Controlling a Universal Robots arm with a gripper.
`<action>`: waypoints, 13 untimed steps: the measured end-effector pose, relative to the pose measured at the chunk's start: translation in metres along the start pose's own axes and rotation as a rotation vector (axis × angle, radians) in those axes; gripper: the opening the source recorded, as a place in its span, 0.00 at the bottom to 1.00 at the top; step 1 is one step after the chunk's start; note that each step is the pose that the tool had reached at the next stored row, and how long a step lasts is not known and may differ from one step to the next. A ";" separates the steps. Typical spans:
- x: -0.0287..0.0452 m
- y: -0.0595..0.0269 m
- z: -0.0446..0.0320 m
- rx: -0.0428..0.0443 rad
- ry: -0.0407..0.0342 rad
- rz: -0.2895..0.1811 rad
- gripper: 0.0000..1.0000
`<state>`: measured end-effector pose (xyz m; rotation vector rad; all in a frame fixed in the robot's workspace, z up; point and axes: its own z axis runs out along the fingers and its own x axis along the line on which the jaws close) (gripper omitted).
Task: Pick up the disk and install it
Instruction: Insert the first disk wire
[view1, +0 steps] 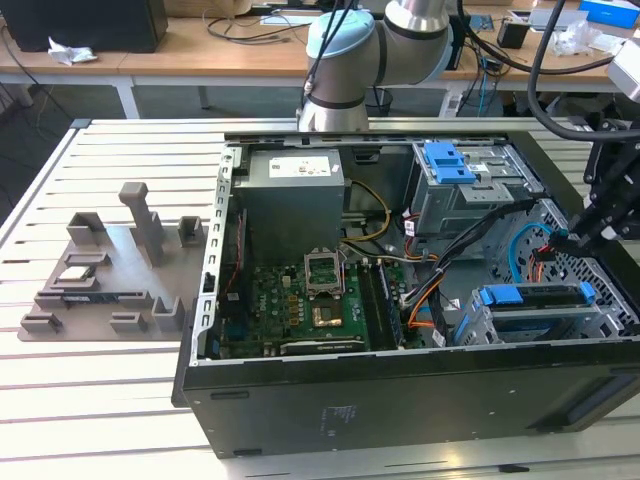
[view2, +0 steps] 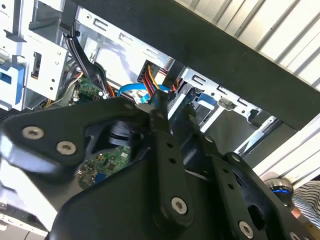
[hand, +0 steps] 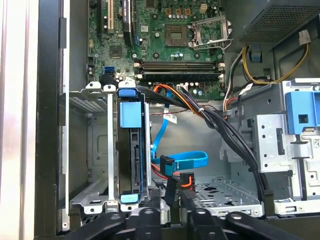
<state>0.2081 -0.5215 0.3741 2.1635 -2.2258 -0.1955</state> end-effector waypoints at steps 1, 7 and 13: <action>0.0000 0.0000 0.0000 0.0000 0.0001 0.000 0.29; 0.0000 0.0009 0.0006 0.0001 0.0008 0.001 0.42; -0.0037 0.0025 0.0043 0.0007 0.0065 0.008 0.42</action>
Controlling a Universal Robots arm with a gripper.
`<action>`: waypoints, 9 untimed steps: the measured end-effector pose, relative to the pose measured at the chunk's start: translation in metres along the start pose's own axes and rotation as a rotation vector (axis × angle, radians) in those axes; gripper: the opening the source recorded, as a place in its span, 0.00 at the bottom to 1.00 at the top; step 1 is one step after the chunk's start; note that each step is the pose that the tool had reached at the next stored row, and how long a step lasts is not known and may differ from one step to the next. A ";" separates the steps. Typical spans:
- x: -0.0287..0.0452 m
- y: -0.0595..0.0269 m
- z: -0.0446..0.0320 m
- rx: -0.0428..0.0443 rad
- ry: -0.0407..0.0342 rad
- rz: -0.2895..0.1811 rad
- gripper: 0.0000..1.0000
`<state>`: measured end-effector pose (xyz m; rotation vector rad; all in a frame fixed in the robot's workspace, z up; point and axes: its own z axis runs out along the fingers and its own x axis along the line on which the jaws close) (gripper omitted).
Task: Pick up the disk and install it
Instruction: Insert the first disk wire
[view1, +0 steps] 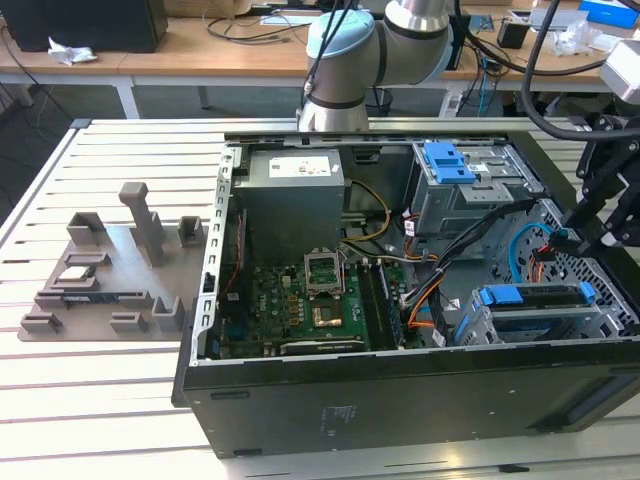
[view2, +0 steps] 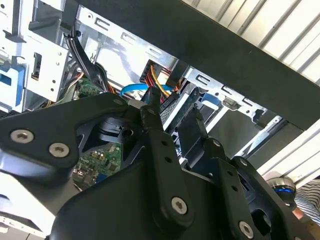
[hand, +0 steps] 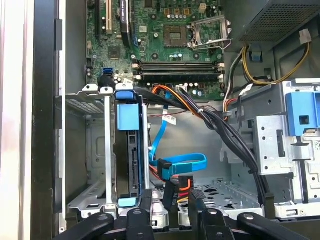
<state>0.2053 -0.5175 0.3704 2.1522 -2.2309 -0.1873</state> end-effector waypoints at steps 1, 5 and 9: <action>-0.0035 0.0009 0.0019 0.0002 0.0005 0.003 0.42; -0.0041 0.0020 0.0054 0.0011 0.0074 0.013 0.42; -0.0031 0.0019 0.0084 0.0019 0.0173 0.020 0.42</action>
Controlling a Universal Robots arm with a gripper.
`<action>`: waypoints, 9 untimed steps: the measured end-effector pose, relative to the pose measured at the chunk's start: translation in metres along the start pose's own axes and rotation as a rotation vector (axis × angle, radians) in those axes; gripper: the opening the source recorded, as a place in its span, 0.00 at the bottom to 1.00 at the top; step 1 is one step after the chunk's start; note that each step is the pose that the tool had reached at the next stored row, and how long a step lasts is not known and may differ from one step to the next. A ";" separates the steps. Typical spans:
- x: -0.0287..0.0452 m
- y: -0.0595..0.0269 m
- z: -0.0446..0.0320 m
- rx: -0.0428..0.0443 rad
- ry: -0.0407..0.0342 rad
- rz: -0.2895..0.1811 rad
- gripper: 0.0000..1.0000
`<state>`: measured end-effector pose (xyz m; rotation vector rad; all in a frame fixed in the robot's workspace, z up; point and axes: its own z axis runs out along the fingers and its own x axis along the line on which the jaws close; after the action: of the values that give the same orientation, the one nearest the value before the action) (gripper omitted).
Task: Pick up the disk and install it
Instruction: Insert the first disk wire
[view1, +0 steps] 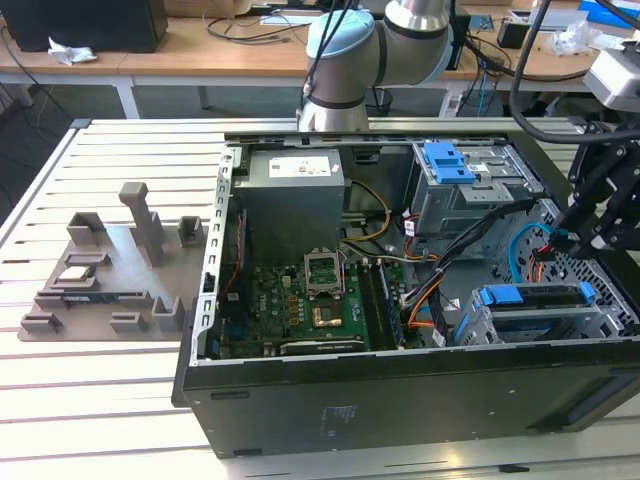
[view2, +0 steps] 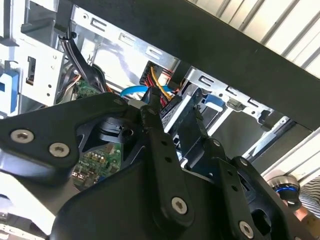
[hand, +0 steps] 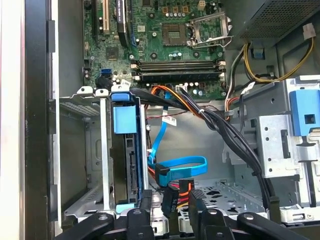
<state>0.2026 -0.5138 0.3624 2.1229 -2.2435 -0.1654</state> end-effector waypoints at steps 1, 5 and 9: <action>0.0002 -0.0002 0.0016 0.0001 0.0005 0.000 0.42; 0.0003 -0.0003 0.0022 0.0001 0.0007 0.000 0.42; 0.0002 -0.0003 0.0023 0.0001 0.0007 0.000 0.22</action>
<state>0.2026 -0.5140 0.3601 2.1221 -2.2437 -0.1646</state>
